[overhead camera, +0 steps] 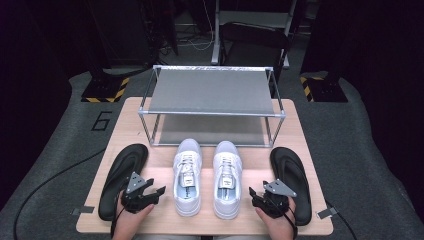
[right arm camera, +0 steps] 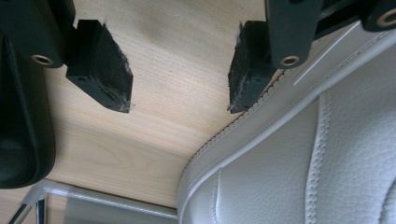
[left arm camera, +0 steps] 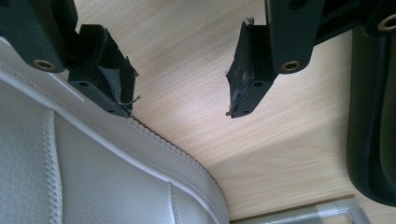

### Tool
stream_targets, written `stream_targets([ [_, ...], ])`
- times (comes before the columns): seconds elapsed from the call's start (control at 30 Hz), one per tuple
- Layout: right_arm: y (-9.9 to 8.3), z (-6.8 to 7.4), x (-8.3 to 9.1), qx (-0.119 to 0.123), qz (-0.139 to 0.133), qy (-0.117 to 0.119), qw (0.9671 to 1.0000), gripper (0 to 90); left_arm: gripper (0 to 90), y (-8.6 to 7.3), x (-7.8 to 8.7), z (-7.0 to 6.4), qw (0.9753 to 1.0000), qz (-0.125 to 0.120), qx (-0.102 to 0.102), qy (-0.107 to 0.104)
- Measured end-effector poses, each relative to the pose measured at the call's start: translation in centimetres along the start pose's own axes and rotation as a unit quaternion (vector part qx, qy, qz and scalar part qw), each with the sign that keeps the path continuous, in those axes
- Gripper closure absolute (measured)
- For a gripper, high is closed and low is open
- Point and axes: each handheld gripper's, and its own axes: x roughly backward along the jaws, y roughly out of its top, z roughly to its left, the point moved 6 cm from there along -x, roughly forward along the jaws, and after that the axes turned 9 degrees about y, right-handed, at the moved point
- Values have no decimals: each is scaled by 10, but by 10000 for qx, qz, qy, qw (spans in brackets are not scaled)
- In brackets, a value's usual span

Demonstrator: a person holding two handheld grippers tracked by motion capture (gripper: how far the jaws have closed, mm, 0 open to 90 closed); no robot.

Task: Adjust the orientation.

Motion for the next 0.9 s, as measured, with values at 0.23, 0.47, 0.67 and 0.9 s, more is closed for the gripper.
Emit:
stream_targets([
  [0.23, -3, -1, -1, -40, 116, 21, 9999, 413, 407, 2, 3, 4, 9999, -6, 95, 89],
  [0.47, -1, 3, 0, 148, 32, 43, 9999, 406, 426, 5, 11, 9, 9998, -11, 160, 87],
  [0.67, 1, 3, 1, 94, -29, 82, 9999, 393, 440, 12, 14, 14, 9995, -67, 236, 192],
  [0.9, 1, 2, 4, 53, -73, 137, 9999, 436, 452, 13, 18, 17, 9992, -21, 307, 241],
])
